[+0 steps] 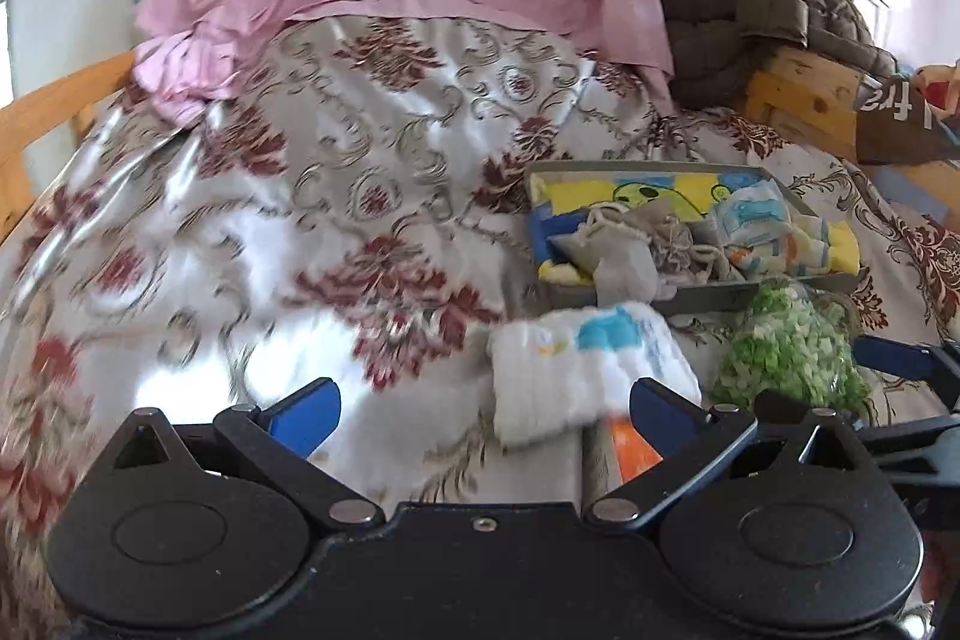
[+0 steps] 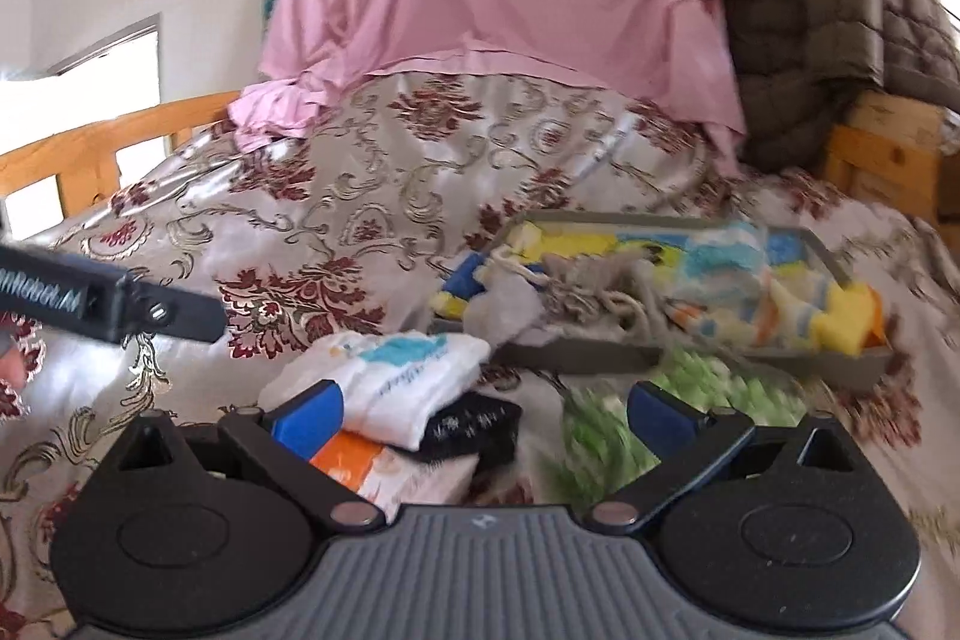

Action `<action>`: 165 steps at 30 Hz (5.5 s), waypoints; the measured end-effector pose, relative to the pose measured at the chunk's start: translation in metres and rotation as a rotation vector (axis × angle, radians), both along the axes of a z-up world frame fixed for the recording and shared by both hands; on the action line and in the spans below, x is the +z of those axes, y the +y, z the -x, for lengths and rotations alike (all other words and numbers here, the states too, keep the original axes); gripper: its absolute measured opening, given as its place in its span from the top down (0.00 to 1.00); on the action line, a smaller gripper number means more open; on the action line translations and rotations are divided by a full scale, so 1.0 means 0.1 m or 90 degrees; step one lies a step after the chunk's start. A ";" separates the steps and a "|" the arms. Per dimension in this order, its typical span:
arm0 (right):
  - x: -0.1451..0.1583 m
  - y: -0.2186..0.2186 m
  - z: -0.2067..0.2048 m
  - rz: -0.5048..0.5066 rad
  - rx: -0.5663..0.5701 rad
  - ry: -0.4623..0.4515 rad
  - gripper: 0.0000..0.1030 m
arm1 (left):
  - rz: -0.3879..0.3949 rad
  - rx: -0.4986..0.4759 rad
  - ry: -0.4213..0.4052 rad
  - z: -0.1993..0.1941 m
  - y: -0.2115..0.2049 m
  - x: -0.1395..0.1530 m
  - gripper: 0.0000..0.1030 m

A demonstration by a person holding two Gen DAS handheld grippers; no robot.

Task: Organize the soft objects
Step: 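Move both open tools back over the white muslin cloth and black sock, then grasp the white muslin cloth with the left tool while the right tool grasps the black sock, then lift the cloth and black sock and carry them over the tray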

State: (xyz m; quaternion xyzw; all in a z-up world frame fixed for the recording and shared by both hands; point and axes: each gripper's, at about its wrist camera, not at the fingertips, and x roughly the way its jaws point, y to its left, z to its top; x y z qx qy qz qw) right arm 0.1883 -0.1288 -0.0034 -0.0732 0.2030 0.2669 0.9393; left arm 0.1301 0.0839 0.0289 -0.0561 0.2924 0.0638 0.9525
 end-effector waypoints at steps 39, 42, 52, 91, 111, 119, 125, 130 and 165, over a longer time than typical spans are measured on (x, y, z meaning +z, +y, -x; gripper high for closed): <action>-0.29 0.09 -0.22 0.014 0.112 0.024 0.00 | 0.232 -0.021 0.219 -1.15 0.02 -0.47 0.46; -0.31 0.10 -0.22 0.016 0.115 0.026 0.00 | 0.245 -0.022 0.215 -1.13 0.05 -0.47 0.57; -0.36 0.15 -0.23 0.019 0.123 0.042 0.00 | 0.281 -0.005 0.193 -0.96 0.20 -0.42 0.84; -0.45 0.29 -0.82 -0.119 0.102 0.244 0.23 | 0.099 0.110 0.163 -0.28 0.44 -0.37 0.85; -0.44 0.22 -0.83 -0.145 0.096 0.258 0.61 | 0.108 0.041 0.164 -0.45 0.24 -0.55 0.26; -0.40 0.14 -0.81 -0.143 0.084 0.251 0.88 | 0.092 0.058 0.175 -0.47 0.26 -0.62 0.45; -0.36 0.10 -0.77 -0.141 0.093 0.253 0.94 | 0.093 0.075 0.172 -0.46 0.27 -0.63 0.60; -0.30 0.14 -0.68 -0.139 0.145 0.274 0.95 | 0.098 0.079 0.168 -0.43 0.30 -0.63 0.63; -0.34 0.27 -0.44 -0.037 0.146 0.148 0.76 | 0.046 0.055 0.097 -0.43 0.08 -0.44 0.84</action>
